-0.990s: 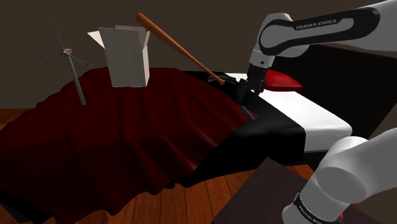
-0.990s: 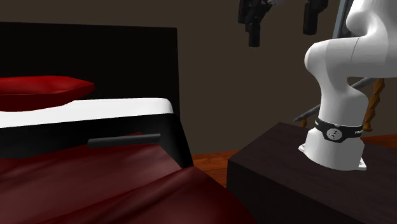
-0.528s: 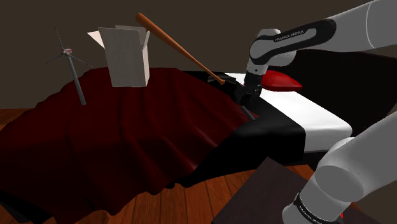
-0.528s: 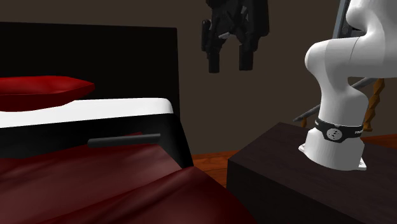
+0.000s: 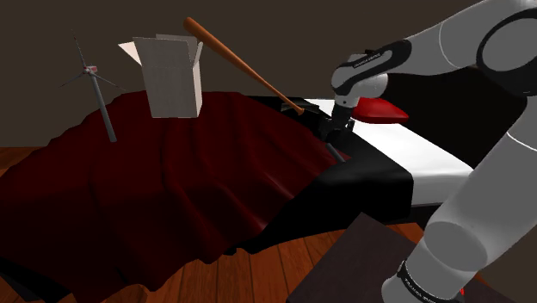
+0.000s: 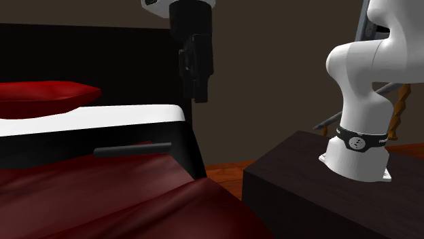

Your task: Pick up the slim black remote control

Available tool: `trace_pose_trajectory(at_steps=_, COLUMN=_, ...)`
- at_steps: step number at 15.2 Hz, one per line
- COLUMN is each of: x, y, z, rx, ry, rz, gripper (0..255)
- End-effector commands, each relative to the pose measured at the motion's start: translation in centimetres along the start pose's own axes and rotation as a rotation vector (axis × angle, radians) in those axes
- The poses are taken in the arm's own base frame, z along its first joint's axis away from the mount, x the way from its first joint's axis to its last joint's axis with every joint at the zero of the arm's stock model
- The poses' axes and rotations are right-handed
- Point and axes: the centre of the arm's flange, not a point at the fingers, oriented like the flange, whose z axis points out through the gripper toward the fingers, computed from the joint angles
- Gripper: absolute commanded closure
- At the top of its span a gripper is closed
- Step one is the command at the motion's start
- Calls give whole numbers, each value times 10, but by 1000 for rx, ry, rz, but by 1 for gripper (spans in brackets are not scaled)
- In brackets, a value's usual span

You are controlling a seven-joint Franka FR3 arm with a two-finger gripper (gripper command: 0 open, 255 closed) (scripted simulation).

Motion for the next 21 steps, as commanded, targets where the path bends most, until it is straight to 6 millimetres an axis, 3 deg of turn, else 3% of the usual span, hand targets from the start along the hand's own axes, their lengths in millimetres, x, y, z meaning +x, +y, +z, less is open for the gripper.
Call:
trace_pose_trajectory(at_steps=1, x=16, y=19, z=15, rx=-3, ry=0, rz=29, gripper=0)
trace_pose_trajectory(at_steps=15, x=112, y=153, z=94, rx=-19, ry=-1, rz=226, gripper=0)
trace_pose_trajectory(at_steps=21, x=113, y=157, z=121, rx=-19, ry=-1, rz=228, gripper=0)
